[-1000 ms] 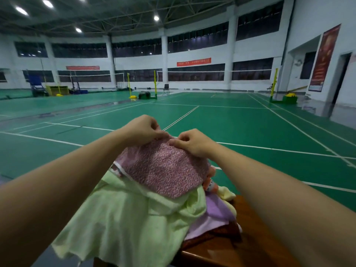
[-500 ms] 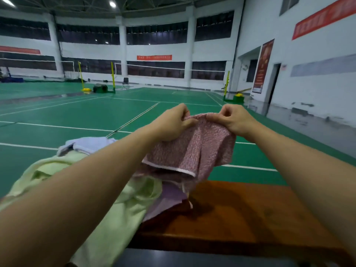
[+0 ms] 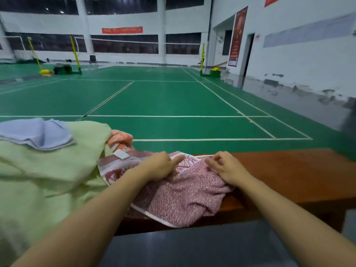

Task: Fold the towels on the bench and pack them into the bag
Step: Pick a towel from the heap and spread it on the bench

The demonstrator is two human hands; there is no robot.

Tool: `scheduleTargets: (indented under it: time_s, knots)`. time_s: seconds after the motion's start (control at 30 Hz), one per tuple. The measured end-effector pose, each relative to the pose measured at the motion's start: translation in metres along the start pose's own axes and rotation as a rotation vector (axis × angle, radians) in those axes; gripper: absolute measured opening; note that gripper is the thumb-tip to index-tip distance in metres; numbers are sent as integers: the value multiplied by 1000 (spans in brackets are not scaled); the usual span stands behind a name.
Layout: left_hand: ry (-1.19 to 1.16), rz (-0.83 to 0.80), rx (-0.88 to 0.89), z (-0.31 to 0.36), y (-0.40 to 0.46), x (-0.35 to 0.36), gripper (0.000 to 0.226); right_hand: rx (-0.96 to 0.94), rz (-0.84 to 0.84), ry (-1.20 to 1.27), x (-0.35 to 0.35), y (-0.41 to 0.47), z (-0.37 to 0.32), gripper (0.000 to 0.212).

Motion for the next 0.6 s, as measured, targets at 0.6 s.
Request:
scheduleTargets:
  time_s: [0.6]
  knots:
    - [57, 24, 212, -1, 102, 14, 28, -179, -372, 89, 7, 66, 9, 50]
Point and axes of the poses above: each hand's wrist, its own y-axis towards the middle knuckle, its own x-axis out of the palm, z = x × y, the point moved 5 cm from there along y, towards the middle knuckle, and after that the axes turned 8 degrees about -z, right-handed, at the moved point
